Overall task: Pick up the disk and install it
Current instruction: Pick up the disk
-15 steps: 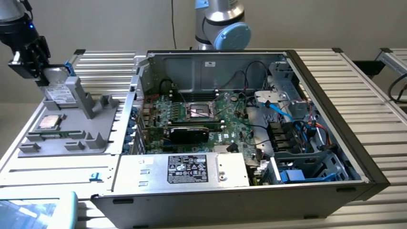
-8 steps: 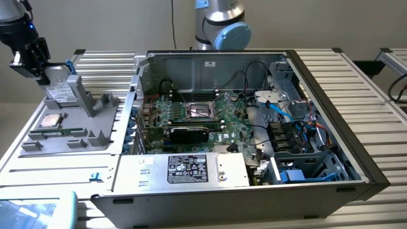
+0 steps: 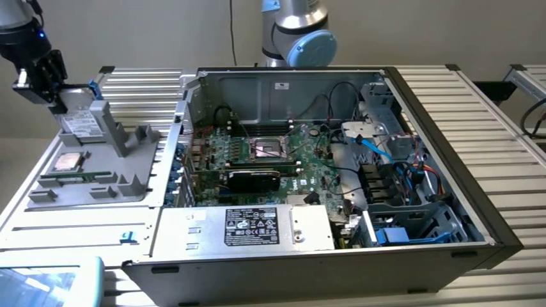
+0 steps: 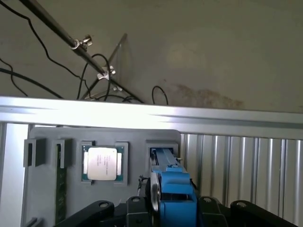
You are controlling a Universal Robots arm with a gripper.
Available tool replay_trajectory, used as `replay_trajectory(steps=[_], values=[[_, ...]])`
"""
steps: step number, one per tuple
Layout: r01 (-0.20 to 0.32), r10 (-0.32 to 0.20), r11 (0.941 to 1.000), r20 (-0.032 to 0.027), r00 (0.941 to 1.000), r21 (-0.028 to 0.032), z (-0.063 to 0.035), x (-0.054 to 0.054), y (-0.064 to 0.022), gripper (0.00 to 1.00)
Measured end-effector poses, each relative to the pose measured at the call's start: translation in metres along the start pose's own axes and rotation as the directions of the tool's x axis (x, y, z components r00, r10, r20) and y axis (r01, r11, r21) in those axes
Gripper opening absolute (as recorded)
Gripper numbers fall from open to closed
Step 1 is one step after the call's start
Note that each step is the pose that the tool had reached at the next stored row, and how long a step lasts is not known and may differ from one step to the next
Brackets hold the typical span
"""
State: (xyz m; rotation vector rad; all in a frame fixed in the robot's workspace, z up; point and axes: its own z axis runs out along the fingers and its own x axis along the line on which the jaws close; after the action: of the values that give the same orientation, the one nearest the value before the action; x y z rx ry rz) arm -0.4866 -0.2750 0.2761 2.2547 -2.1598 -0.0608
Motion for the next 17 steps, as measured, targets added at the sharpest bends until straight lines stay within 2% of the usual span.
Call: replay_trajectory(steps=[3,11,13,14,17], values=[[0.0,0.0,1.0,-0.0001,1.0,0.0036,-0.0007,0.0,0.0,0.38],[0.0,0.0,1.0,-0.0002,1.0,0.0035,-0.0004,-0.0001,0.0001,0.38],[0.0,0.0,1.0,-0.0002,1.0,0.0036,-0.0001,-0.0001,0.0,0.4],[0.0,0.0,1.0,-0.0002,1.0,0.0035,-0.0001,-0.0001,0.0,0.47],[0.0,0.0,1.0,-0.0002,1.0,0.0037,0.0002,-0.0001,0.0,0.47]])
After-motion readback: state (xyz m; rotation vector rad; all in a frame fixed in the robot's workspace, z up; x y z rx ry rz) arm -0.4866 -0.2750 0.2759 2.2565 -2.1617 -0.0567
